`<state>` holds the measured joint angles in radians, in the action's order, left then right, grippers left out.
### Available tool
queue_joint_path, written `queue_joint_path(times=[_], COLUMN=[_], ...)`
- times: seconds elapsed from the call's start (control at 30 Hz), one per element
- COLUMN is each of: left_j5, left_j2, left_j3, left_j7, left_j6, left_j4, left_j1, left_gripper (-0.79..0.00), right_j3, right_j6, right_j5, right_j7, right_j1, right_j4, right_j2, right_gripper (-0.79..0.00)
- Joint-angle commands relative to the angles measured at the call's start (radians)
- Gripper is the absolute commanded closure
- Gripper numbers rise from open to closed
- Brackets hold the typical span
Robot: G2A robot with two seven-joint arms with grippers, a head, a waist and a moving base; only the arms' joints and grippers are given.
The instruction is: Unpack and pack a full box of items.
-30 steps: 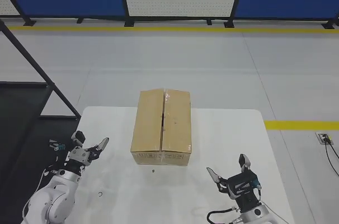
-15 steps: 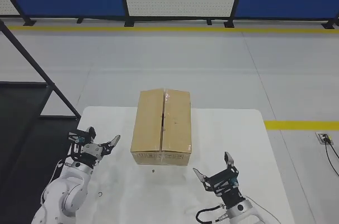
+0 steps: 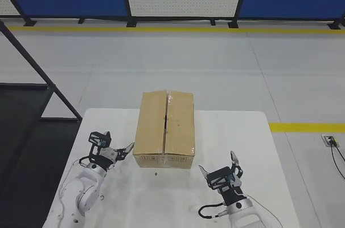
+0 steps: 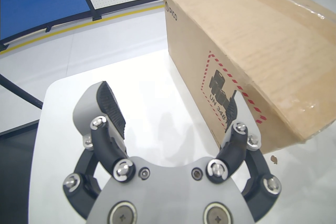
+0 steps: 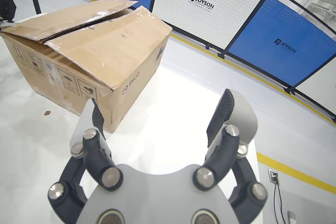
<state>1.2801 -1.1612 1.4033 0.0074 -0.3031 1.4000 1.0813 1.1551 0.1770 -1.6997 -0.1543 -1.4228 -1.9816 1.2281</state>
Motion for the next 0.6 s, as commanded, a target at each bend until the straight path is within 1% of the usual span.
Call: queue_joint_path(times=[0.0,0.07,0.13,0.23,0.43,0.57], left_j5=[0.001,0.008,0.011,0.011,0.02,0.018], left_j2=[-0.001,-0.002,-0.003,-0.003,-0.002,-0.003], left_j3=[-0.009,-0.016,-0.02,-0.022,-0.027,-0.034], left_j7=[0.001,0.0,-0.001,-0.006,-0.021,-0.029], left_j6=[-0.005,-0.009,-0.009,-0.017,-0.034,-0.034], left_j4=[-0.001,-0.001,0.0,0.001,0.014,0.021], left_j1=[-0.006,-0.01,-0.013,-0.015,-0.01,-0.008], left_gripper=[-0.785,-0.785,-0.785,-0.785,-0.785,-0.785], right_j3=[0.0,-0.008,-0.018,-0.051,-0.14,-0.149], right_j6=[-0.006,-0.034,-0.041,-0.032,-0.041,-0.048], right_j5=[-0.003,-0.038,-0.093,-0.254,-0.466,-0.48], right_j7=[0.006,0.025,0.029,-0.01,-0.085,-0.088], right_j1=[-0.002,0.0,0.005,0.024,0.089,0.094], right_j4=[0.003,0.007,0.01,0.015,0.032,0.033], right_j2=[0.0,0.0,0.0,0.002,0.018,0.02], right_gripper=[-0.785,-0.785,-0.785,-0.785,-0.785,-0.785])
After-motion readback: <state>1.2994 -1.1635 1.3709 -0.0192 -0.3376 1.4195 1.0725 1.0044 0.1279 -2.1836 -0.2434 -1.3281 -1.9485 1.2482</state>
